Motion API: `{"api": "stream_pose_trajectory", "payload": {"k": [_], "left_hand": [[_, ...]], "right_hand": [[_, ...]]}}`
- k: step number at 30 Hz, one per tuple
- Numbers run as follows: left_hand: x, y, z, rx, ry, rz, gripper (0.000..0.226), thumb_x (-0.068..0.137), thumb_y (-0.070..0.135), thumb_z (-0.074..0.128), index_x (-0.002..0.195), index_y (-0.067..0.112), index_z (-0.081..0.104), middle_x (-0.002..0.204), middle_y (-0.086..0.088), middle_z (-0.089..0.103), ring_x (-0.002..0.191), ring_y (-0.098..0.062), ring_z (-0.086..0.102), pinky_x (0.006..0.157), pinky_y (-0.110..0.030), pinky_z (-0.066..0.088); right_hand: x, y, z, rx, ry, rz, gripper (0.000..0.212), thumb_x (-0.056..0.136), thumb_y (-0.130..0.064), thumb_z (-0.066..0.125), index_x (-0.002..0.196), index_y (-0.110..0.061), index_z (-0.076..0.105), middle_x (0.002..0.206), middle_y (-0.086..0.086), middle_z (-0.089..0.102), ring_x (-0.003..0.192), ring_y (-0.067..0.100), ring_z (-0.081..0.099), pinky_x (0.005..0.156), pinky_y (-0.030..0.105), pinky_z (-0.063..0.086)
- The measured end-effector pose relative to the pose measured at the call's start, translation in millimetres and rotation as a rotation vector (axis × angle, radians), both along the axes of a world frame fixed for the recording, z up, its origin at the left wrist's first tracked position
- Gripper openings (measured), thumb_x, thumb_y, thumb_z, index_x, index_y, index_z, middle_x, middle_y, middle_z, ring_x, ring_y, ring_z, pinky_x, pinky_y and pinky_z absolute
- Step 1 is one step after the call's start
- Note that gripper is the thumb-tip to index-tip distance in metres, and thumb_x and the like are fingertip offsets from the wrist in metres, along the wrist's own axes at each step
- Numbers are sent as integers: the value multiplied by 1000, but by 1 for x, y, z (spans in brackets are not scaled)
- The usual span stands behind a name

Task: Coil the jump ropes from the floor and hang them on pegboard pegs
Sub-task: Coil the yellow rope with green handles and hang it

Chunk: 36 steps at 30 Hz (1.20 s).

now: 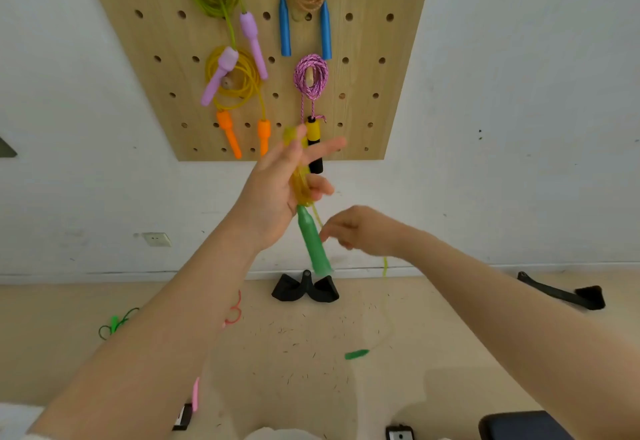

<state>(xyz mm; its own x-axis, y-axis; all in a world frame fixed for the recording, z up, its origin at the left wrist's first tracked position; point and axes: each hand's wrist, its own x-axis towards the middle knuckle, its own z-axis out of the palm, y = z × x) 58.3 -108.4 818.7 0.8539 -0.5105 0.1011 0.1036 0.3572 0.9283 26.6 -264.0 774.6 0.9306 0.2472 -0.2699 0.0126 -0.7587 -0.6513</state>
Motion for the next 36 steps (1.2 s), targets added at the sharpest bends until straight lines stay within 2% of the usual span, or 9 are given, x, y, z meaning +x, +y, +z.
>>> {"api": "stream_pose_trajectory", "payload": {"k": [4, 8, 13, 18, 20, 23, 27, 31, 36], "left_hand": [[13, -6, -32, 425, -40, 102, 50, 103, 25, 28, 149, 21, 10, 123, 6, 61, 80, -14, 71, 68, -17, 53], [9, -11, -59, 759, -113, 21, 46, 101, 26, 34, 146, 31, 23, 123, 5, 59, 61, -7, 64, 61, -16, 48], [-27, -18, -46, 355, 61, -175, 52, 96, 48, 20, 134, 23, 44, 73, -8, 73, 28, -6, 24, 39, -21, 21], [-52, -24, -15, 64, -70, -294, 48, 92, 44, 18, 125, 24, 47, 53, -1, 65, 27, -2, 24, 40, -20, 22], [-49, -25, -10, 44, -123, -181, 41, 96, 38, 21, 127, 25, 43, 66, 0, 69, 29, -3, 28, 44, -25, 22], [-32, -22, -16, 186, -117, 137, 30, 102, 33, 20, 121, 33, 43, 87, 3, 72, 39, -9, 42, 49, -25, 31], [-12, -2, -38, 589, -18, 325, 39, 103, 30, 22, 138, 19, 34, 101, 4, 69, 57, -11, 59, 53, -17, 45], [-24, 5, -49, 705, 64, 104, 43, 102, 36, 27, 135, 14, 44, 80, -4, 71, 46, -11, 54, 46, -18, 44], [-48, 14, -27, 241, 250, -372, 75, 89, 61, 11, 105, 19, 70, 48, -8, 63, 24, -2, 27, 39, -20, 22]], "right_hand": [[-12, 13, 27, -242, -55, 251, 29, 95, -30, 48, 117, -15, 61, 68, -19, 43, 70, 9, 46, 63, 20, 31], [-16, 6, 73, -202, -190, 251, 19, 86, -26, 62, 85, -8, 68, 57, -11, 45, 52, 3, 42, 51, 14, 32], [-3, -30, 81, 168, -396, -143, 21, 82, -23, 69, 80, -2, 69, 66, 11, 55, 60, 11, 44, 59, 23, 37], [-1, -38, 25, 512, -222, -351, 18, 84, -17, 61, 69, -7, 65, 59, 2, 43, 55, 11, 34, 56, 25, 31], [-10, -27, 6, 499, -103, -249, 22, 87, -15, 54, 81, 4, 63, 57, 3, 42, 54, 13, 34, 57, 28, 31], [-26, -4, -3, 321, 73, -77, 27, 96, -24, 46, 91, -8, 67, 56, 0, 43, 48, 11, 35, 55, 23, 33], [-35, 13, 26, -126, -21, 350, 23, 95, -24, 49, 108, -12, 64, 65, -10, 51, 54, 2, 45, 59, 14, 36], [-22, 8, 62, 153, -246, 201, 16, 88, -18, 61, 85, -5, 70, 56, -9, 54, 48, 1, 42, 51, 10, 33], [6, -17, 47, 456, -307, -270, 17, 84, -19, 67, 74, -6, 63, 55, -5, 42, 40, 1, 33, 42, 10, 26]]}}
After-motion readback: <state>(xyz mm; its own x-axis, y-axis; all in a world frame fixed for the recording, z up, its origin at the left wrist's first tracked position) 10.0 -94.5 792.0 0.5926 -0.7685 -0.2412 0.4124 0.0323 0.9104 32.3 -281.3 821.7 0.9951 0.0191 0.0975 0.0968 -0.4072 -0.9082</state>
